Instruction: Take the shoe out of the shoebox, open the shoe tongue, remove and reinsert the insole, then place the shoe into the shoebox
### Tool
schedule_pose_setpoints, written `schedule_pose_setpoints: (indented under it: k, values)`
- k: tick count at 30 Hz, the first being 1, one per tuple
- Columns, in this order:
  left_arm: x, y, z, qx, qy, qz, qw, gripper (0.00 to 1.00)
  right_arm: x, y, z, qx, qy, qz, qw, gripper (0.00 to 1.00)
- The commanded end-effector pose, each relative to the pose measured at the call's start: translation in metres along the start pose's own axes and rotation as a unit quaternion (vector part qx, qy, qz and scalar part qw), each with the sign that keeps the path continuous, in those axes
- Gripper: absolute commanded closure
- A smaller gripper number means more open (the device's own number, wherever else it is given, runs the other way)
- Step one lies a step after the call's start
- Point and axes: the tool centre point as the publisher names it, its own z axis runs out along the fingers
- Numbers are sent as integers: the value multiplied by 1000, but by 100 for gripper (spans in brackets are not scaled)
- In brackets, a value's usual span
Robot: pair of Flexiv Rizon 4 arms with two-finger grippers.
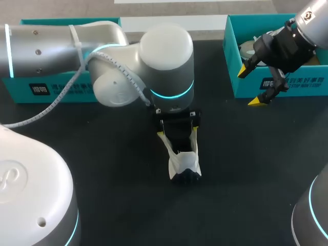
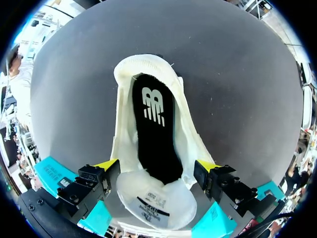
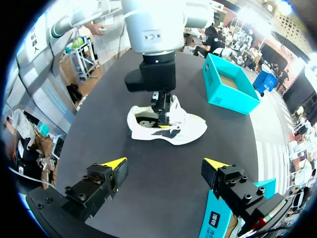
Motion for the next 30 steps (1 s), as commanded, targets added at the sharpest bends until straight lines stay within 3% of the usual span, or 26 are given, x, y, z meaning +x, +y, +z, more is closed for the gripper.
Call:
schedule_pose_setpoints:
  k: [1, 17, 18, 19, 20, 22, 30]
  values:
    - [5, 9, -12, 4, -4, 2, 1000, 0, 0, 0, 1, 1, 0, 0, 1000, 0]
    - [4, 61, -21, -26, -15, -11, 999, 0, 0, 0, 1, 1, 0, 0, 1000, 0]
    - [4, 62, -20, -26, -17, -9, 999, 9, 0, 0, 1, 1, 0, 0, 1000, 0]
    - [3, 63, -19, -26, -17, -9, 999, 26, 0, 0, 1, 1, 0, 0, 1000, 0]
    - [3, 63, -18, -27, -18, -7, 999, 29, 0, 0, 1, 1, 0, 0, 1000, 0]
    - [2, 63, -17, -26, -20, -4, 999, 60, 0, 0, 1, 1, 0, 0, 1000, 0]
    - [-2, 49, -10, -8, -27, 9, 1000, 67, 0, 0, 1, 1, 0, 0, 1000, 0]
